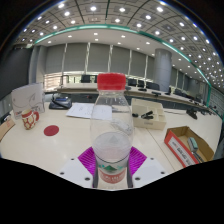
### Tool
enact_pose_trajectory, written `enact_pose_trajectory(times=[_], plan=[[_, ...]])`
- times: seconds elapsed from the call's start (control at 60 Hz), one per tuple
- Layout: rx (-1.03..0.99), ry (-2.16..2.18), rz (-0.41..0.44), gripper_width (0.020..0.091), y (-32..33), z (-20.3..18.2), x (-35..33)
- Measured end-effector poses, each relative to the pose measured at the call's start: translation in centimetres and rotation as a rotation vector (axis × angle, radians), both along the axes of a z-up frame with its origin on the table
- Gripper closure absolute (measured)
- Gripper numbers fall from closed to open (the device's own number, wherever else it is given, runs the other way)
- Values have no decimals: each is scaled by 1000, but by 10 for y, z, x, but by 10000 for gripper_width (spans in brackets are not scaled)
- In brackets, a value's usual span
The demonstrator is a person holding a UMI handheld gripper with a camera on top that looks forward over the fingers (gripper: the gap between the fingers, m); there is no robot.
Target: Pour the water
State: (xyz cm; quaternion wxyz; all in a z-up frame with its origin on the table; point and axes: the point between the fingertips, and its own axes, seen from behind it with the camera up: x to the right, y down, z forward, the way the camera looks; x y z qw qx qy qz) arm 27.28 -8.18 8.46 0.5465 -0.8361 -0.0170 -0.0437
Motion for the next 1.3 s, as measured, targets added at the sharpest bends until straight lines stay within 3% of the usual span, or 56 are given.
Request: enact_pose_trajectory(times=[0.333,0.533,0.717,1.0,1.3], plan=[[60,-397,-17,714,69,106,-87],[76,-862,41,716,128,158,-189],[72,-1356,191,715,176,153,-280],[70,-1951,396,715,215,121,-344],[28,-1918,446,719,216,98,-346]])
